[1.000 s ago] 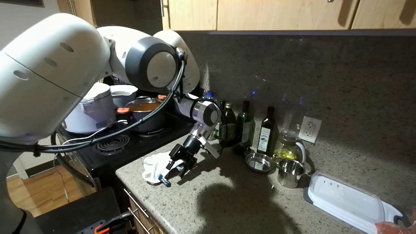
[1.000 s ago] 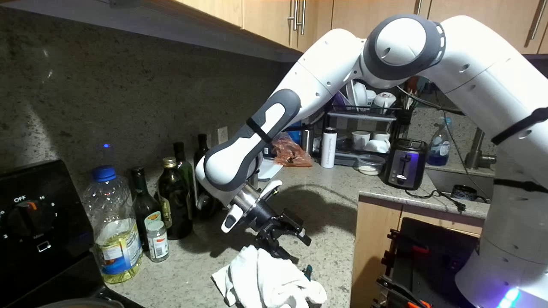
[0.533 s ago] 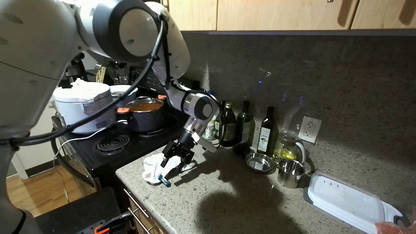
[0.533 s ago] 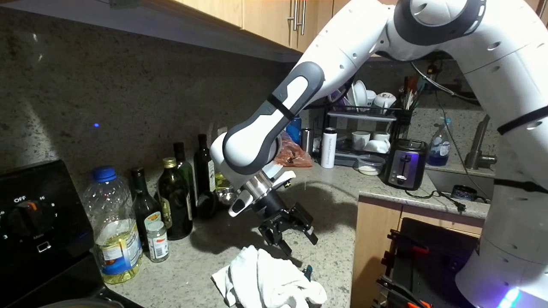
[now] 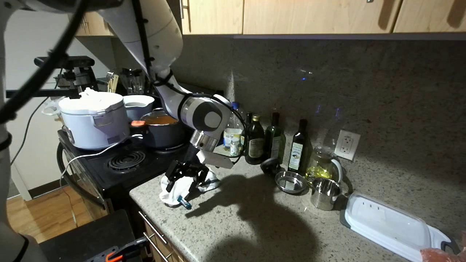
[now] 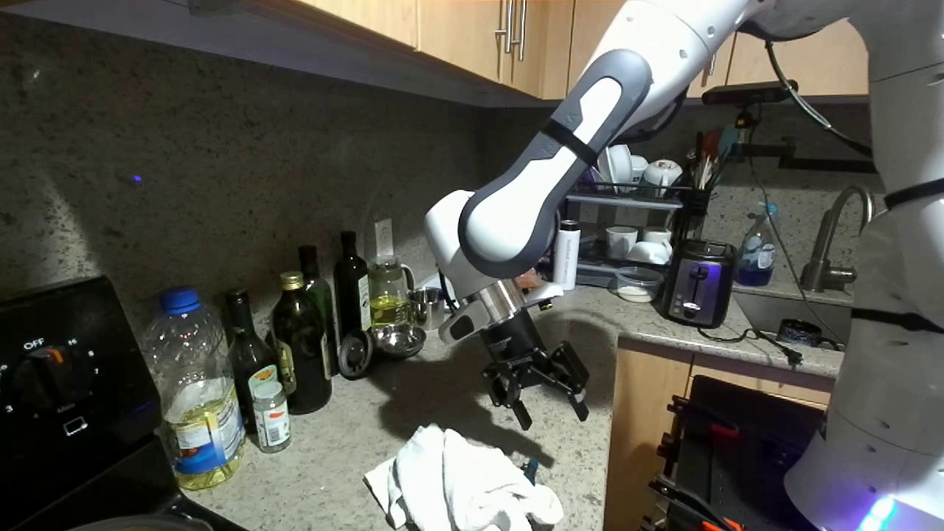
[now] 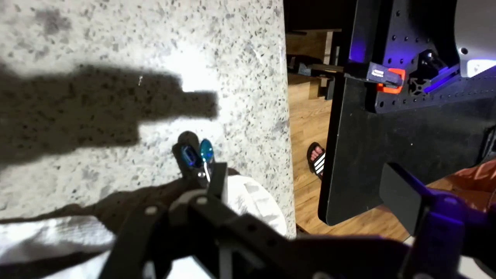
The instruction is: Put the peg on the cloth
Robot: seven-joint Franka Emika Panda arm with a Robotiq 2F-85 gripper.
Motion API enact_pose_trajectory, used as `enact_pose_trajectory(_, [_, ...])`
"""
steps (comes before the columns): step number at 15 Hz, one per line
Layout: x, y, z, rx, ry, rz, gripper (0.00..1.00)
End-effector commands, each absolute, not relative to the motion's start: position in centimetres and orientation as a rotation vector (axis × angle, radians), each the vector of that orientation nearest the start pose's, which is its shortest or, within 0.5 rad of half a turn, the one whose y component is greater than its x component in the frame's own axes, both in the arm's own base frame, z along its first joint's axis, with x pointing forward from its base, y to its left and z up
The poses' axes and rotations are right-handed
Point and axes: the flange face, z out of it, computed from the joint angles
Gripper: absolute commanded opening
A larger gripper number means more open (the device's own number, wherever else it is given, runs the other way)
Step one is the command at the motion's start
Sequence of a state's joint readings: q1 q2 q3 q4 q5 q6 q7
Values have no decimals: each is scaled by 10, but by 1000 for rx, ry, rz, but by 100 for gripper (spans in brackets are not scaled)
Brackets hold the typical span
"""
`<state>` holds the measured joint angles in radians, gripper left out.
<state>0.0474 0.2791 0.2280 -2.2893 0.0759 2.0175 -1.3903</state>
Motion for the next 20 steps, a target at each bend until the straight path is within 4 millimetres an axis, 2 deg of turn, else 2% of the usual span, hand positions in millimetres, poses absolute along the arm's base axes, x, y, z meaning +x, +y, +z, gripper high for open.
enact_pose_trajectory(1, [398, 110, 231, 2386, 2479, -517, 100])
enact_pose_trajectory(5, [358, 86, 248, 2344, 2495, -382, 100])
enact_pose_trajectory(11, [309, 48, 266, 2198, 2580, -331, 100])
enact_pose_trajectory(12, [334, 46, 277, 2164, 2592, -329, 100])
enact_pose_trajectory(16, [346, 28, 301, 2025, 2607, -223, 100])
enact_pose_trajectory(17, [336, 24, 301, 2006, 2616, -198, 100])
enact_pose_trajectory(18, [338, 21, 304, 1992, 2617, -172, 100])
enact_pose_trajectory(19, [345, 25, 297, 2056, 2613, -238, 100])
enact_pose_trajectory(20, [345, 23, 298, 2056, 2612, -227, 100])
